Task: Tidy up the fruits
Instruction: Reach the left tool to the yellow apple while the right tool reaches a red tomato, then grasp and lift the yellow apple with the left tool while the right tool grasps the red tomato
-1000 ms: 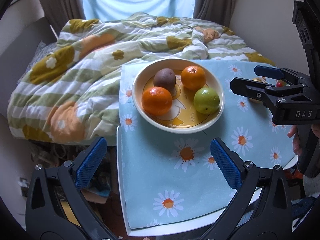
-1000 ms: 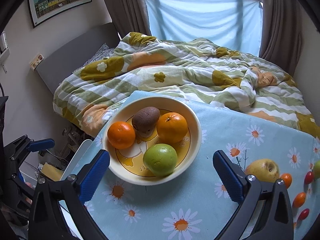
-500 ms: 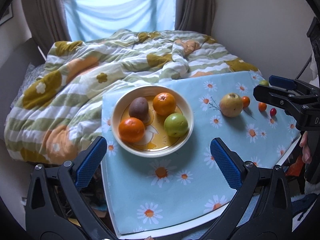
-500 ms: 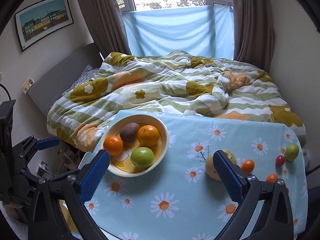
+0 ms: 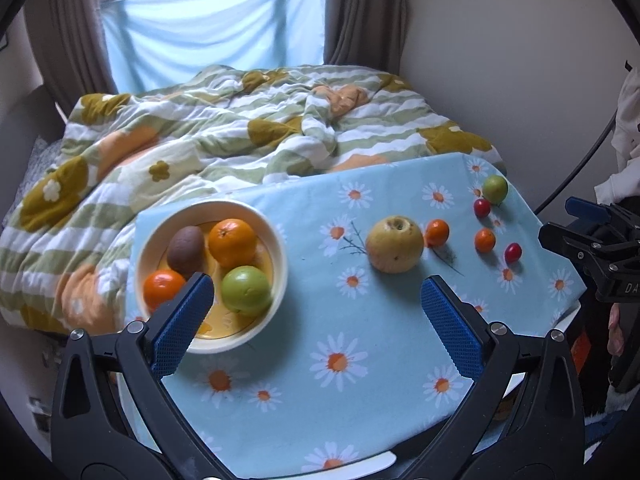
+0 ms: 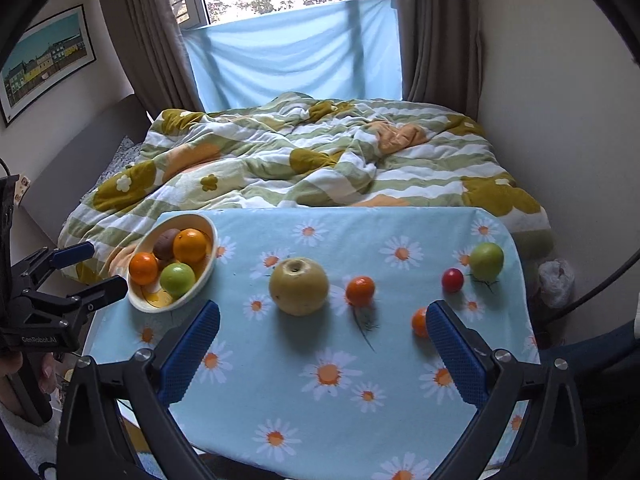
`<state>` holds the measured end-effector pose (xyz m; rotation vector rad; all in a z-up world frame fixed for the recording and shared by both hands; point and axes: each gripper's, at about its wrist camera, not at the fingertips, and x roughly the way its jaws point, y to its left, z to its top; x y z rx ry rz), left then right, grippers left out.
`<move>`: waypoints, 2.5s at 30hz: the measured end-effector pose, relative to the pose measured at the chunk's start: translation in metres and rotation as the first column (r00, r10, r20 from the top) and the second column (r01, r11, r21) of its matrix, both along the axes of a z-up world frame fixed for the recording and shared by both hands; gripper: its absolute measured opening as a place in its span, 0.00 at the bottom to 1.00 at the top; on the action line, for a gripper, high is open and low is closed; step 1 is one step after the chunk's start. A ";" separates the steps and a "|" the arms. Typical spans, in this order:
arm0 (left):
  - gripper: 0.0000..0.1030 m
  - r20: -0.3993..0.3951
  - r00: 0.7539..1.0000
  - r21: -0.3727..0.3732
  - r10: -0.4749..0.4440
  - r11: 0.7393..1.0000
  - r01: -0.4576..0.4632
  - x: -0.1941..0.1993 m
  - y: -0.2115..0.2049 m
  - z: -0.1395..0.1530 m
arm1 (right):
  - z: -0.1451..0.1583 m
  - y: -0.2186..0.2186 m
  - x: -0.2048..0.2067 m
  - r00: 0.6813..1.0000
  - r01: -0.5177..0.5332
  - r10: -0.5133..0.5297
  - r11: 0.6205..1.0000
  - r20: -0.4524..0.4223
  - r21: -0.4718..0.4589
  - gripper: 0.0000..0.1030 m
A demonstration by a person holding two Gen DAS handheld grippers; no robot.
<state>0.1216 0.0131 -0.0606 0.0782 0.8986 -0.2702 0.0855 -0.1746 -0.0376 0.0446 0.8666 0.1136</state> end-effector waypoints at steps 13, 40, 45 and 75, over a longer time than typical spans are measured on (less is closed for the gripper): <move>1.00 -0.057 0.998 -0.013 0.024 1.000 -0.024 0.026 -0.085 -0.045 | -0.039 -0.089 0.034 0.997 -0.017 0.017 1.000 -0.070 0.011 1.00; 0.80 -0.127 0.982 0.049 0.140 0.990 -0.135 0.087 -0.130 -0.141 | -0.135 -0.132 0.109 0.969 -0.086 0.101 0.994 -0.227 0.074 0.75; 0.80 -0.121 0.983 0.061 0.138 0.989 -0.131 0.084 -0.131 -0.141 | -0.141 -0.129 0.114 0.966 -0.101 0.115 0.992 -0.232 0.069 0.67; 0.80 -0.097 0.980 0.028 0.174 0.985 -0.172 0.037 -0.112 -0.120 | -0.124 -0.118 0.117 0.981 -0.105 0.103 0.994 -0.164 -0.002 0.27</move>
